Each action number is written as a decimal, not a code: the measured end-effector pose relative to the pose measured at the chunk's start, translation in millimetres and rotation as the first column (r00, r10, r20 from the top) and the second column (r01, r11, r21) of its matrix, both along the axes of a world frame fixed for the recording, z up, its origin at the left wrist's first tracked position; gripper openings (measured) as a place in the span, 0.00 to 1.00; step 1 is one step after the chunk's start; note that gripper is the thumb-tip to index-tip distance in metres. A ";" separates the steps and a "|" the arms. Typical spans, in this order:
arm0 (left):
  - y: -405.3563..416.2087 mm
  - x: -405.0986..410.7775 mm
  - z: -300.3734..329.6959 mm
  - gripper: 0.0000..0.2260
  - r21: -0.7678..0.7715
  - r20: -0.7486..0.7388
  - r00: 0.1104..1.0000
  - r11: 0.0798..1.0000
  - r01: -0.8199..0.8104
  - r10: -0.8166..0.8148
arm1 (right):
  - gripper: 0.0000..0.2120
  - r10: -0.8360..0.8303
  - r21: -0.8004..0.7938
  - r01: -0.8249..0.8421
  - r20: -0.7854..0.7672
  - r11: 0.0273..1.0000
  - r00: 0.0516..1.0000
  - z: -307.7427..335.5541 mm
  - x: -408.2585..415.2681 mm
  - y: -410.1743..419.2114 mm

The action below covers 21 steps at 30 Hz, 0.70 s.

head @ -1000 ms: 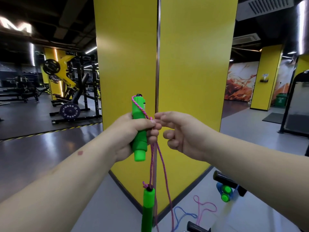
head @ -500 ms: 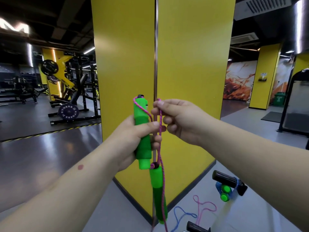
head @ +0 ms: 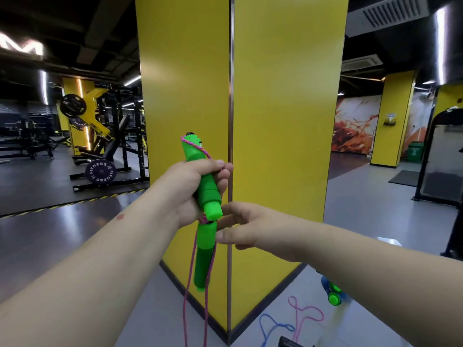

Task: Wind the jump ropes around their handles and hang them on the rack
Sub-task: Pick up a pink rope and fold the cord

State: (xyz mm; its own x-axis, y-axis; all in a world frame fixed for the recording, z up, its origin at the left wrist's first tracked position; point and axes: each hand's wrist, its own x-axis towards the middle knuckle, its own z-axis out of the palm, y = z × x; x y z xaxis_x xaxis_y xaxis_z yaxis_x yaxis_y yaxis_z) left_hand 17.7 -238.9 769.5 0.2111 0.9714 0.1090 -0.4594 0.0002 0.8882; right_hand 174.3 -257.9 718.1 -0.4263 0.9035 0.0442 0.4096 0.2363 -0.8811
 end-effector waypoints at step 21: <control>4.6 -33.3 -8.9 0.16 0.548 -0.795 -0.228 0.827 0.128 0.562 | 0.17 -0.296 -0.077 0.304 -0.541 0.949 0.787 33.8 -10.4 20.9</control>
State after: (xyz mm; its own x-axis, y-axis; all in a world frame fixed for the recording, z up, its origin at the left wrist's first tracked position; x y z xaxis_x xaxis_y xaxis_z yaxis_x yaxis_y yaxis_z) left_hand -15.6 -234.3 760.6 0.1815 0.9241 0.3362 0.9621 -0.2376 0.1336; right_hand 164.0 -237.0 751.9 -0.0369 0.9795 0.1982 -0.0781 0.1949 -0.9777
